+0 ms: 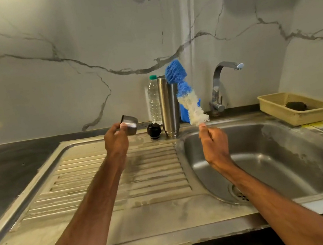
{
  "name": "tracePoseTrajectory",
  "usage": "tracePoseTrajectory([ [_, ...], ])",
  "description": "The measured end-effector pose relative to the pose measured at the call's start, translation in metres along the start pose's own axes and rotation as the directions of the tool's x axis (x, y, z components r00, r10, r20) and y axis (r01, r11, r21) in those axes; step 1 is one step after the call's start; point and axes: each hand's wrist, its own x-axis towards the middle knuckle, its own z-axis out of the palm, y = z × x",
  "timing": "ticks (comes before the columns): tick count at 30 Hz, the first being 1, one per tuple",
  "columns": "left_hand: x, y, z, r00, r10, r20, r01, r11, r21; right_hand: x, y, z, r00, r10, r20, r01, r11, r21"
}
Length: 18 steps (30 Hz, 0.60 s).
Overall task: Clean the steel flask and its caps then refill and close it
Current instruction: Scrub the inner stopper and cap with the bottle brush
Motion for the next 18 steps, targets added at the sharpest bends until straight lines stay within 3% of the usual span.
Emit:
tracePoseTrajectory([
  [2, 0.002, -0.002, -0.003, 0.984, -0.171, 0.049, 0.177, 0.967, -0.185, -0.001, 0.006, -0.003, 1.000, 0.017, 0.018, -0.017, 1.000, -0.018],
  [4, 0.001, -0.002, -0.001, 0.973, -0.220, 0.071, 0.230, 0.949, -0.216, 0.000, 0.008, -0.007, 1.000, 0.021, 0.020, -0.021, 1.000, -0.019],
  [12, -0.004, 0.001, 0.012, 0.971, -0.197, 0.137, 0.220, 0.957, -0.186, 0.003, 0.008, -0.007, 0.999, 0.047, -0.006, -0.047, 0.995, 0.085],
  [18, 0.023, -0.006, 0.015, 0.982, -0.183, 0.056, 0.184, 0.983, -0.023, 0.005, 0.008, -0.005, 0.999, 0.026, -0.038, -0.021, 0.993, 0.113],
])
